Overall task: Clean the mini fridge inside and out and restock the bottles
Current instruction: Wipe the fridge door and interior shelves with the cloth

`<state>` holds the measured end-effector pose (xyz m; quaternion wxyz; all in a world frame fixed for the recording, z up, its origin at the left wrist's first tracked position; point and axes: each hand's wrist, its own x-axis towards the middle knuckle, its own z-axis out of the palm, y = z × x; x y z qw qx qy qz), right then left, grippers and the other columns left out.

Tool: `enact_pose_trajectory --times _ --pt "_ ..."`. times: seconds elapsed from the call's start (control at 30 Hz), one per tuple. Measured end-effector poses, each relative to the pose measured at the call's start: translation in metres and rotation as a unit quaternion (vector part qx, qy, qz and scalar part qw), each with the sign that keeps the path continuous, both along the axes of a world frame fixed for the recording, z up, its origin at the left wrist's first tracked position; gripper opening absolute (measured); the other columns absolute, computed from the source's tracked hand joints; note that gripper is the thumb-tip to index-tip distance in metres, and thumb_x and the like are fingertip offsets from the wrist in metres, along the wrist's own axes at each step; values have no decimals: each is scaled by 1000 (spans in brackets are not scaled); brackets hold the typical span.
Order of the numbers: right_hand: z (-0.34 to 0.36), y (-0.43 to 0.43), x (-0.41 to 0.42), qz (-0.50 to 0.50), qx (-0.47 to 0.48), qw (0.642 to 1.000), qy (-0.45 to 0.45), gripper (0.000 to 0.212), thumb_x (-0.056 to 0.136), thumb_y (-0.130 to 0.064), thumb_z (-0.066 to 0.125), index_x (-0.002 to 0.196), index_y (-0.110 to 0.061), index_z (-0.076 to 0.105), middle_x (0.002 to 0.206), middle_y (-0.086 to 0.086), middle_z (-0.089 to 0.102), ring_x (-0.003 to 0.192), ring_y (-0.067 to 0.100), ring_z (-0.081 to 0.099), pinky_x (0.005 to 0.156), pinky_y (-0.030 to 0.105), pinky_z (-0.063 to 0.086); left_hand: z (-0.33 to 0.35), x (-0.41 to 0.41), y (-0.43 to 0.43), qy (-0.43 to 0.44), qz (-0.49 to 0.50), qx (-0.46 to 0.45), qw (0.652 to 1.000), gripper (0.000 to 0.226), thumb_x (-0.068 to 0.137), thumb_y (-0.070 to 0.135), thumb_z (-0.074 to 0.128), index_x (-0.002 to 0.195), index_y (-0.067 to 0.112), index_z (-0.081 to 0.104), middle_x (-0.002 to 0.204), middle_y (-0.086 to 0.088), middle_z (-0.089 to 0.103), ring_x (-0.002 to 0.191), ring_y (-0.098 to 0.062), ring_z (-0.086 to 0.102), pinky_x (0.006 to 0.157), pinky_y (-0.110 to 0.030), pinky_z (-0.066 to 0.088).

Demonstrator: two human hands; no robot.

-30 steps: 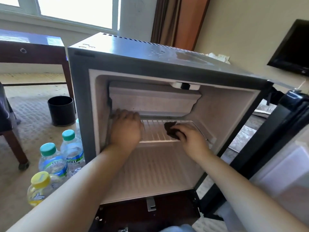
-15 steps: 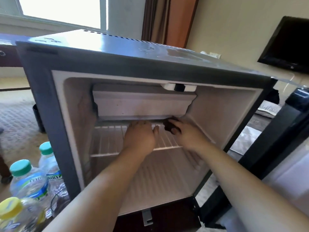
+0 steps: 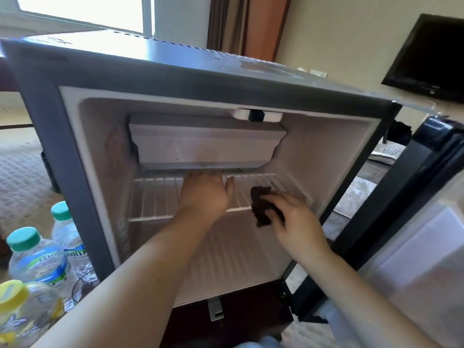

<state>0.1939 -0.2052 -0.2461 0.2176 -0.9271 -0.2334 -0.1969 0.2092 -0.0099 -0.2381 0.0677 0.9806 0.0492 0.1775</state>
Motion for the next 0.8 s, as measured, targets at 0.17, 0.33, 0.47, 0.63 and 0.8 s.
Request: enact_pose_trajectory --times 0.17,0.33,0.47,0.63,0.8 --pt "6 18 40 -27 4 1000 3 30 95 -17 55 123 -20 64 119 4 66 104 25 61 89 31 47 0 0 0 0 1 10 1000 54 101 44 22 120 11 60 113 -12 65 106 -28 57 104 -39 35" --pt "12 47 85 -44 -8 999 23 28 97 -17 49 119 -18 66 110 10 69 97 29 63 79 31 48 -3 4 1 -19 -8 9 1000 53 101 42 23 113 11 63 108 -11 67 100 -27 58 102 -39 36" --pt "15 47 81 -30 -9 999 32 28 96 -23 52 120 -17 64 112 10 68 99 29 62 78 29 44 -3 5 2 -27 -12 -36 999 52 101 41 25 110 10 65 105 -13 67 96 -29 58 89 -35 40" --pt "4 22 42 0 -3 1000 -5 32 91 -34 61 117 -16 64 111 5 63 99 23 57 79 31 47 1 -6 17 -86 -45 -102 990 66 97 43 11 103 8 66 100 -13 67 90 -30 58 85 -36 44" --pt "1 23 30 -59 26 997 -36 20 92 -17 59 109 -9 67 105 10 67 94 30 61 80 36 49 -9 -41 45 -88 -3 -88 992 68 91 49 14 91 7 68 92 -16 66 94 -34 57 85 -37 44"
